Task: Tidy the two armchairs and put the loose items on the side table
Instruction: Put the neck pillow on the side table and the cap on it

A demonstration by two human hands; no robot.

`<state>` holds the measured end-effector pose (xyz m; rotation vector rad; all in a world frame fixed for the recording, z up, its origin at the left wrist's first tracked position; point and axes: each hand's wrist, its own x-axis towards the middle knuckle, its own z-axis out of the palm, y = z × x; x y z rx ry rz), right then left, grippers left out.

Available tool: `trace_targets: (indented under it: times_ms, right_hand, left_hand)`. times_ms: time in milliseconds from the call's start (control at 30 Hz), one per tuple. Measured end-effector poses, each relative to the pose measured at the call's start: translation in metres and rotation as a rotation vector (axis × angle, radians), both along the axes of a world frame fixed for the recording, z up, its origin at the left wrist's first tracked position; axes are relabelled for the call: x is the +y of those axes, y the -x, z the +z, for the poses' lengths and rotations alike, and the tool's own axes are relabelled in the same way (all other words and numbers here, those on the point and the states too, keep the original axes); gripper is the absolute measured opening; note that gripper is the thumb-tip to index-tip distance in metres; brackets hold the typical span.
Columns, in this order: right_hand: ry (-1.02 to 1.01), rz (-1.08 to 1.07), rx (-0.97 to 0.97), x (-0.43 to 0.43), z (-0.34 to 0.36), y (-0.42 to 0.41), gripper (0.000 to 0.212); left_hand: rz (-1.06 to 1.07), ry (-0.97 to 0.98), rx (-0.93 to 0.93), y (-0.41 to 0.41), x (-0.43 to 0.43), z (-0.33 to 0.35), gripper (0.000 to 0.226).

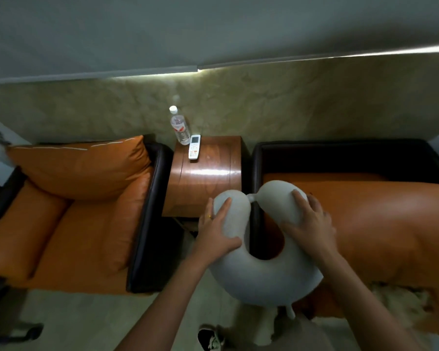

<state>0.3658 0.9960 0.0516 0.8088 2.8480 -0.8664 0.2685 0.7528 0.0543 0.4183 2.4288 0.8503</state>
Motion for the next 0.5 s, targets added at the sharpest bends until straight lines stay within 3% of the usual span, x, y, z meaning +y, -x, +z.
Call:
trace_targets:
  times_ms: [200, 500]
  right_hand:
    - [0.046, -0.068, 0.0, -0.023, -0.01, 0.022, 0.086]
    - [0.129, -0.05, 0.028, -0.014, -0.039, 0.138, 0.085]
  left_hand:
    - [-0.101, 0.022, 0.028, 0.048, -0.015, -0.008, 0.109]
    - [-0.083, 0.077, 0.07, 0.164, -0.012, -0.019, 0.108]
